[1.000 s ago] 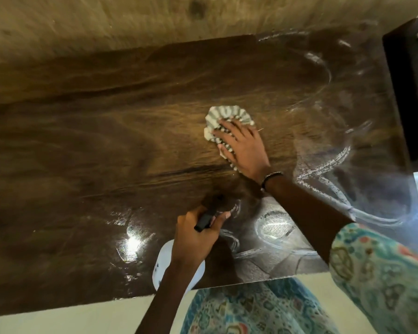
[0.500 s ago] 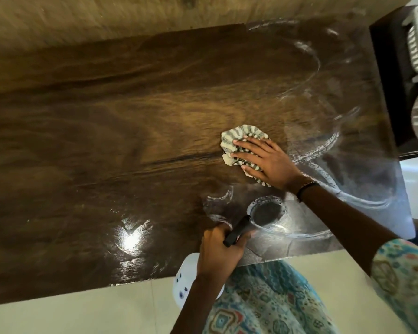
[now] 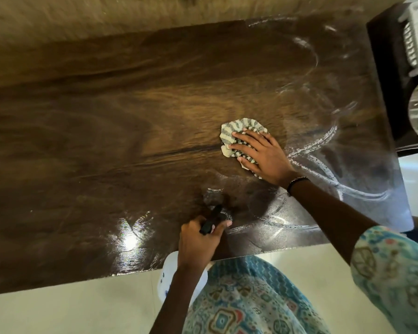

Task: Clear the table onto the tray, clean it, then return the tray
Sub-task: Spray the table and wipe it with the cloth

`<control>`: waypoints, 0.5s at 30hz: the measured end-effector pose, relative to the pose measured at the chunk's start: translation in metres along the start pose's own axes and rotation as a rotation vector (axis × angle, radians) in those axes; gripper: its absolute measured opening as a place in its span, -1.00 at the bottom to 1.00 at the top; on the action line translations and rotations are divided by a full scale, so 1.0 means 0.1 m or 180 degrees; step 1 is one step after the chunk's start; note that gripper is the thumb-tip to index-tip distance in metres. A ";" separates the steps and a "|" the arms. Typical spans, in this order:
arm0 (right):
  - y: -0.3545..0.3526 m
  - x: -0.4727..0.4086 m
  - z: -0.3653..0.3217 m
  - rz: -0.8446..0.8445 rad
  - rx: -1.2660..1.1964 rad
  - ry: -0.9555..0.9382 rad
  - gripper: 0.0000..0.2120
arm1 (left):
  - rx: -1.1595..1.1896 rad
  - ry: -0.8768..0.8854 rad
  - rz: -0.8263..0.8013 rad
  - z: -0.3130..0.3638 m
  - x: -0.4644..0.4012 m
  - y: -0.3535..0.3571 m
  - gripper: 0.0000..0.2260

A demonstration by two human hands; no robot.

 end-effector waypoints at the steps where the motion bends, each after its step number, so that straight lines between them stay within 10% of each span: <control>1: 0.01 -0.02 -0.06 0.0022 0.0009 0.0077 -0.59 | 0.0040 0.0001 0.0015 0.00 -0.01 -0.02 -0.64; 9: 0.29 0.12 -1.08 -0.0137 -0.0231 -0.0915 -0.59 | 0.0330 0.0075 0.0108 -0.02 0.06 -0.16 -0.54; 15: 0.15 0.81 -0.54 -0.0277 0.0016 -0.1275 -0.59 | 0.0301 0.0029 0.0018 -0.11 0.18 -0.22 -0.55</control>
Point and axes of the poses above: each hand's wrist, its own x-axis away from the middle knuckle, its own y-axis out of the palm, z = x × y, the point moved 3 cm from there along -x, towards the middle knuckle, and after that the axes turned 9 degrees about z, right-handed, at the moved point
